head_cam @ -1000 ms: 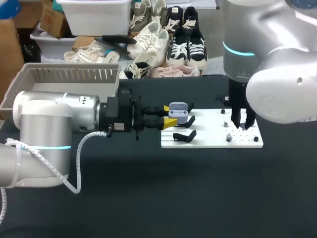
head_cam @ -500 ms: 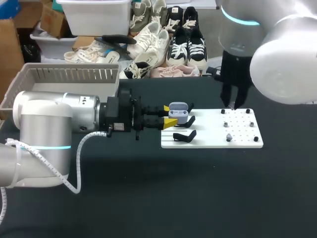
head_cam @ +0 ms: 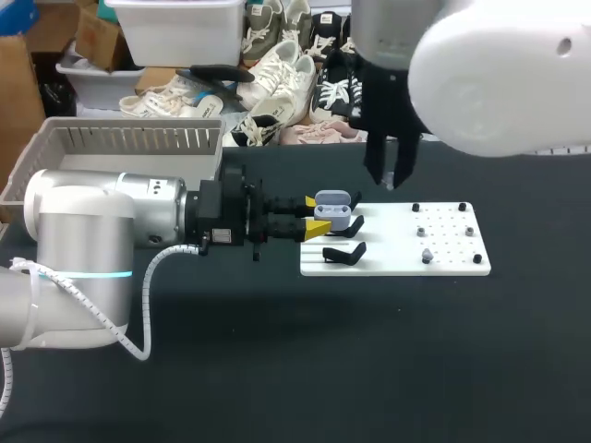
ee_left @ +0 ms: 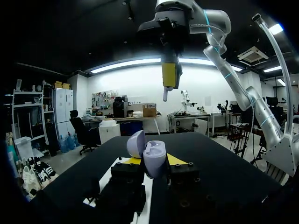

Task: Pick up each earbud case from the left stands, insert the matching earbuds, close the lid, and place the case in the box.

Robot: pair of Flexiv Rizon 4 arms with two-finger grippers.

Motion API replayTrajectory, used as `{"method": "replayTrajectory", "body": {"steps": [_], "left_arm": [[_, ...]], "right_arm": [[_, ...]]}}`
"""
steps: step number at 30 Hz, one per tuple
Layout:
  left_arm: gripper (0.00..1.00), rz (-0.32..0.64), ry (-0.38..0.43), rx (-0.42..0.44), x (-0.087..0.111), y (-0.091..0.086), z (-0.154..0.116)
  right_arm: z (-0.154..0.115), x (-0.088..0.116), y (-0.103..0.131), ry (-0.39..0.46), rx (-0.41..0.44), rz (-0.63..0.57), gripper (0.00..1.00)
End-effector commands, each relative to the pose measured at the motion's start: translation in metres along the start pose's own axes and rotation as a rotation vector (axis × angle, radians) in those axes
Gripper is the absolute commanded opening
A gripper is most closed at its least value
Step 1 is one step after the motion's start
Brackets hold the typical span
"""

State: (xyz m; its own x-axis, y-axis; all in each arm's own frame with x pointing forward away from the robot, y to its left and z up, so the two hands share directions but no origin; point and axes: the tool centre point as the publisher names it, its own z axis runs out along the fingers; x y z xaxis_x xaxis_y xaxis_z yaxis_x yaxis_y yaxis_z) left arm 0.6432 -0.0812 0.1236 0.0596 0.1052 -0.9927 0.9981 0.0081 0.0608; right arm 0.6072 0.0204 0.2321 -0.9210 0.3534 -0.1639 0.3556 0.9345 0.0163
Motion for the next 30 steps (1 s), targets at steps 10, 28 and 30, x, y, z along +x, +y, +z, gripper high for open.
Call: {"method": "replayTrajectory", "body": {"steps": [10, 28, 30], "left_arm": [[0.0, 0.001, -0.002, -0.002, 0.0, -0.001, 0.0], [0.0, 0.001, -0.002, -0.002, 0.0, -0.001, 0.0], [0.0, 0.001, -0.002, -0.002, 0.0, -0.001, 0.0]], "right_arm": [[0.016, 0.012, 0.041, 0.051, 0.083, -0.067, 0.0], [0.031, 0.011, 0.042, 0.079, 0.093, -0.063, 0.0], [0.031, 0.011, 0.042, 0.079, 0.093, -0.063, 0.0]]}}
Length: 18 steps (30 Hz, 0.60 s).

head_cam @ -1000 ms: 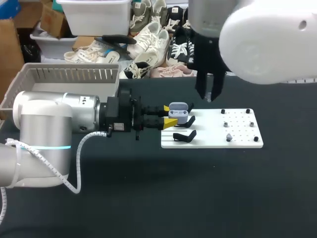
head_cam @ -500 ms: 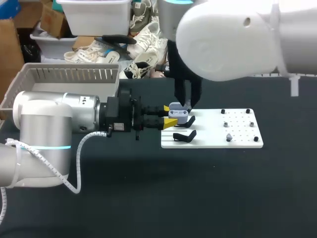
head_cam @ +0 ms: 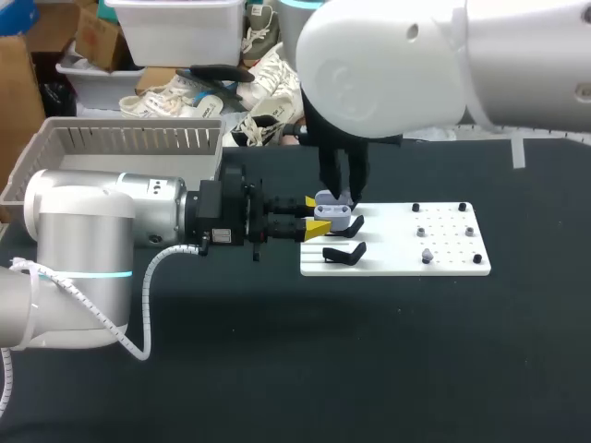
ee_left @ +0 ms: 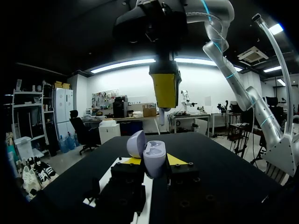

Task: Pick up each earbud case from the left stands, insert the matching earbuds, close the lid, and place the case in the box.

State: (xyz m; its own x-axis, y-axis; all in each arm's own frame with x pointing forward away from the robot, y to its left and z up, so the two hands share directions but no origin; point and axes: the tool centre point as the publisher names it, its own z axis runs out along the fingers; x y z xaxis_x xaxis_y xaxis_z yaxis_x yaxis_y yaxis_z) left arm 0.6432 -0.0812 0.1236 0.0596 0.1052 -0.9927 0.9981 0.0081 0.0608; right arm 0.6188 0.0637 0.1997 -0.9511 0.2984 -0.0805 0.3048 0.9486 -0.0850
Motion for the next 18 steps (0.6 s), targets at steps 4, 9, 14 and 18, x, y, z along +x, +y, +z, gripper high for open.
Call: {"method": "replayTrajectory", "body": {"steps": [4, 9, 14, 18], "left_arm": [[0.0, 0.001, -0.002, -0.002, 0.0004, -0.0005, -0.0004], [0.0, 0.001, -0.002, -0.002, 0.0004, -0.0005, -0.0004], [0.0, 0.001, -0.002, -0.002, 0.0004, -0.0005, -0.0004], [0.0, 0.001, -0.002, -0.002, 0.0004, -0.0005, -0.0004]], "right_arm": [[-0.0004, 0.0017, -0.0019, -0.003, -0.001, 0.002, 0.0], [0.0017, 0.0015, -0.0013, -0.016, -0.027, 0.01, 0.0], [0.0026, 0.0013, 0.0033, -0.036, -0.02, 0.004, 0.0], [0.0043, 0.0015, 0.0052, -0.033, -0.019, 0.001, 0.0]]}}
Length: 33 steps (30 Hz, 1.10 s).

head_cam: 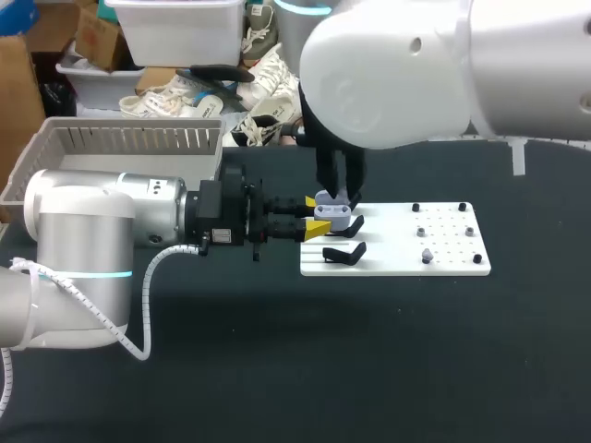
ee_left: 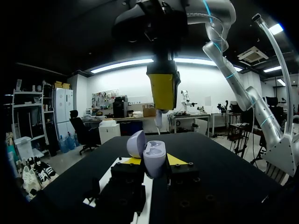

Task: Pick up each earbud case from the left stands, insert the matching earbuds, close the lid, and place the case in the box.

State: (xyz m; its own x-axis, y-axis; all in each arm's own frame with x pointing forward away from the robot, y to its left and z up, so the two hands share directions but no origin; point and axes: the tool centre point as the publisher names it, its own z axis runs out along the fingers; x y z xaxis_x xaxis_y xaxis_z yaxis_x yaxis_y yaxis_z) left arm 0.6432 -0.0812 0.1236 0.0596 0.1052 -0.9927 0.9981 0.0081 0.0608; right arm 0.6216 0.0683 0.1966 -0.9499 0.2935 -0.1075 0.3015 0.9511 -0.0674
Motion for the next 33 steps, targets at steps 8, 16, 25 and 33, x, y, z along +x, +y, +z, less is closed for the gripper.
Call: {"method": "replayTrajectory", "body": {"steps": [8, 16, 25, 33], "left_arm": [[0.0, 0.001, -0.002, -0.002, 0.0, -0.001, 0.0], [0.0, 0.001, -0.002, -0.002, 0.0, -0.001, 0.0], [0.0, 0.001, -0.002, -0.002, 0.0, -0.001, 0.0], [0.0, 0.001, -0.002, -0.002, 0.0, -0.001, 0.0]], "right_arm": [[0.003, 0.002, 0.005, 0.015, 0.013, 0.002, 0.0], [0.007, 0.0, 0.01, 0.031, 0.034, 0.001, 0.0], [0.01, -0.002, 0.012, 0.037, 0.044, 0.001, 0.0], [0.013, -0.004, 0.01, 0.041, 0.048, 0.007, 0.0]]}}
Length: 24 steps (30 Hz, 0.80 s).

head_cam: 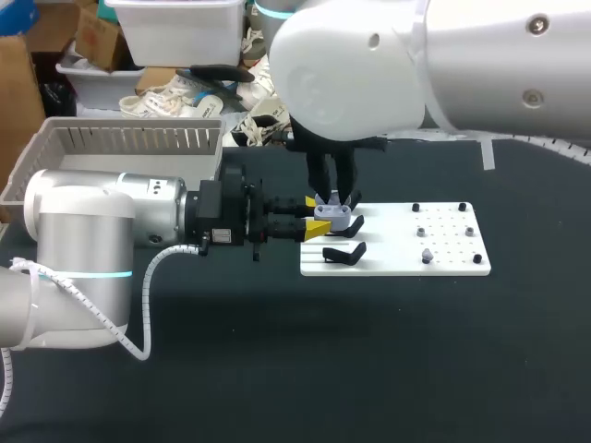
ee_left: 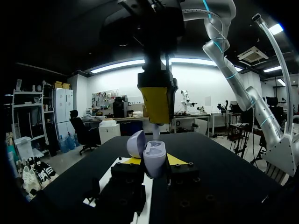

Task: Pick up each earbud case from the left stands, insert the matching earbuds, close the lid, and place the case in the box.

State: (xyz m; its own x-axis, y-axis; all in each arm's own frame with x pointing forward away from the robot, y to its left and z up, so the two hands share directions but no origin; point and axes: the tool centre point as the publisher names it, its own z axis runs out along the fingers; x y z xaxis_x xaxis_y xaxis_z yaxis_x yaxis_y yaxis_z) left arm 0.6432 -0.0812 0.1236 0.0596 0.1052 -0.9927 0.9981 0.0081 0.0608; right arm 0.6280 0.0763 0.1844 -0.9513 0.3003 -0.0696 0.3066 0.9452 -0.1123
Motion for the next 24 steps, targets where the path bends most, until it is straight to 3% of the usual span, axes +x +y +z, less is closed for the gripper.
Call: {"method": "replayTrajectory", "body": {"steps": [1, 24], "left_arm": [[0.0, 0.001, -0.002, -0.002, 0.0004, -0.0005, -0.0004], [0.0, 0.001, -0.002, -0.002, 0.0004, -0.0005, -0.0004]], "right_arm": [[0.0016, -0.0016, 0.0, 0.002, 0.002, 0.007, 0.0], [0.007, -0.0029, -0.0013, 0.007, 0.01, 0.01, 0.0]]}}
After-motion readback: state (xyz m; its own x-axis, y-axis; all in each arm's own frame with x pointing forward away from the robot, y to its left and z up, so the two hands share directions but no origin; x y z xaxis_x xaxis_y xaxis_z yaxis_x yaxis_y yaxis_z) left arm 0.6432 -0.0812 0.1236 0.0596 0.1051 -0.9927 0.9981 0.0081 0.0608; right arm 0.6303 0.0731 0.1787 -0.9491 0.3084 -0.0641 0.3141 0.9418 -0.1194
